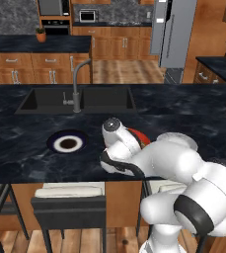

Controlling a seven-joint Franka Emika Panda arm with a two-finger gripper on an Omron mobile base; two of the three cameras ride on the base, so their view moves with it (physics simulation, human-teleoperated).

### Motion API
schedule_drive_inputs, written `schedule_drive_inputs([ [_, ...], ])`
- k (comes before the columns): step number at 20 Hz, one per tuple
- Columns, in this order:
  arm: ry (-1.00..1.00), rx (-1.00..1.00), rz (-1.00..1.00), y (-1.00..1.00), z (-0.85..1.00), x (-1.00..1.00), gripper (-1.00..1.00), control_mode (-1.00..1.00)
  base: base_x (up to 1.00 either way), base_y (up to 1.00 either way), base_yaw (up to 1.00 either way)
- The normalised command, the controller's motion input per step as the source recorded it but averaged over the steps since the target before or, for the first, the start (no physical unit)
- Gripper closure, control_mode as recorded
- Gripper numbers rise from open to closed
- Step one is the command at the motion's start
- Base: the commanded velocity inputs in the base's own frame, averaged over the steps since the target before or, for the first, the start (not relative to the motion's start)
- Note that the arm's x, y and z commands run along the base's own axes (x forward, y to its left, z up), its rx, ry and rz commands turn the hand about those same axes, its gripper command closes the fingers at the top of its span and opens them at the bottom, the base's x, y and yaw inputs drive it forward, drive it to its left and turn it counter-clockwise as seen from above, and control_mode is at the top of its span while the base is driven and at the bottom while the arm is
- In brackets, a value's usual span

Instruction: Pick the chicken drumstick and tomato from their plates and place them in the bowl. Then put the bowl in the fridge.

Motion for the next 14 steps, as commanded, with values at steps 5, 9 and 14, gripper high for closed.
schedule_drive_inputs([
  [5, -0.18, -0.08, 0.00, -0.03, 0.24, -0.35, 1.00, -1.00, 0.00, 0.00, 0.00],
  [9, -0.09, -0.05, 0.00, -0.03, 0.31, -0.28, 1.00, -1.00, 0.00, 0.00, 0.00],
  [14, 0.01, -0.06, 0.00, -0.07, 0.33, -0.23, 1.00, -1.00, 0.00, 0.00, 0.00],
])
